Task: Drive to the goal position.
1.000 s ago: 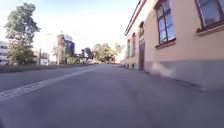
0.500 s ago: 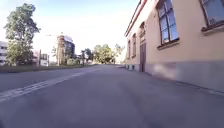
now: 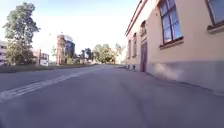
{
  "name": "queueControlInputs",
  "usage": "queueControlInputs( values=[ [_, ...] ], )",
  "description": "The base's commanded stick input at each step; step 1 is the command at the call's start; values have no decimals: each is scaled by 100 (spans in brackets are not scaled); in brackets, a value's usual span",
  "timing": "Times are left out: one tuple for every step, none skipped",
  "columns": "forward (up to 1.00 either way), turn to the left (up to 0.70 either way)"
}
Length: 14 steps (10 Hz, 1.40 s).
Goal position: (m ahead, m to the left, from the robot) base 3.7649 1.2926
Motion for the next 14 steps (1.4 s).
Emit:
queueControlInputs(
  values=[
    [50,0],
    [50,0],
    [50,0],
    [50,0],
    [50,0],
    [50,0],
    [50,0],
    [50,0],
    [50,0],
    [50,0],
    [50,0],
    [50,0],
    [50,0],
    [50,0]
  ],
)
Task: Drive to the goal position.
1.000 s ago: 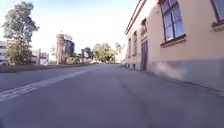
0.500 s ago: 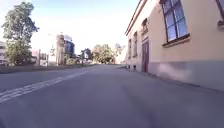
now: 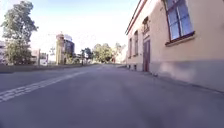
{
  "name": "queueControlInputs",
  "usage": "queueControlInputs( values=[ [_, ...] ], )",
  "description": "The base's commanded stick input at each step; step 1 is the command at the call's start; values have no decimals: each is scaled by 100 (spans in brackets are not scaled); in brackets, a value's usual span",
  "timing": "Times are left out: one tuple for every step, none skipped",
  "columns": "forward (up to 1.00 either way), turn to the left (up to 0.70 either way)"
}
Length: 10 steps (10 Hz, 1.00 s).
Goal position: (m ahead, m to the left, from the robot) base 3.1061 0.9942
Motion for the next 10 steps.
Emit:
queueControlInputs(
  values=[
    [50,0],
    [50,0],
    [50,0],
    [50,0],
    [50,0],
    [50,0],
    [50,0],
    [50,0],
    [50,0],
    [50,0]
  ],
)
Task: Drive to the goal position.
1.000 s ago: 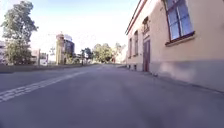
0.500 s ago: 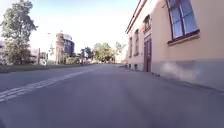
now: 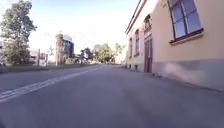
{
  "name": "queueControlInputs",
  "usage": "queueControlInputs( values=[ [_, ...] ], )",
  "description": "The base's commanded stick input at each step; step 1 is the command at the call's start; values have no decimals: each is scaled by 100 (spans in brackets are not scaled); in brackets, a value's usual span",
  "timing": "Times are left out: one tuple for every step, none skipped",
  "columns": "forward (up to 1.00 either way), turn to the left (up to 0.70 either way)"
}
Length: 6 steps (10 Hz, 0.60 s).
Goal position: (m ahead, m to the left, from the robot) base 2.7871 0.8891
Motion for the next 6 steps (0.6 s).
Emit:
queueControlInputs(
  values=[
    [50,0],
    [50,0],
    [50,0],
    [50,0],
    [50,0],
    [50,0]
  ],
)
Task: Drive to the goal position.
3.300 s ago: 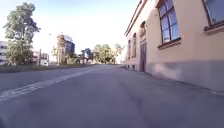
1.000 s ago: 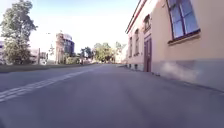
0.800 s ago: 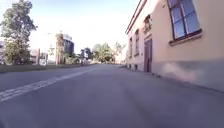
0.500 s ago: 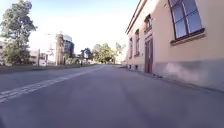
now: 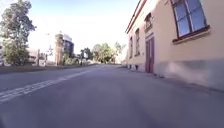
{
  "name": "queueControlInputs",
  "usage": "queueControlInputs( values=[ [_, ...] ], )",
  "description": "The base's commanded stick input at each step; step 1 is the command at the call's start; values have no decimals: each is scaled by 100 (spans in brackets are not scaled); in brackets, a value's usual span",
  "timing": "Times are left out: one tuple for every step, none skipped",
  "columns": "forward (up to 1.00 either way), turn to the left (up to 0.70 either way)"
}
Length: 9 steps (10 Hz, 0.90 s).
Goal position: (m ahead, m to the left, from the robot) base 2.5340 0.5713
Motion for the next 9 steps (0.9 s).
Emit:
queueControlInputs(
  values=[
    [50,0],
    [50,0],
    [50,0],
    [50,0],
    [50,0],
    [50,0],
    [50,0],
    [50,0],
    [50,0]
  ],
)
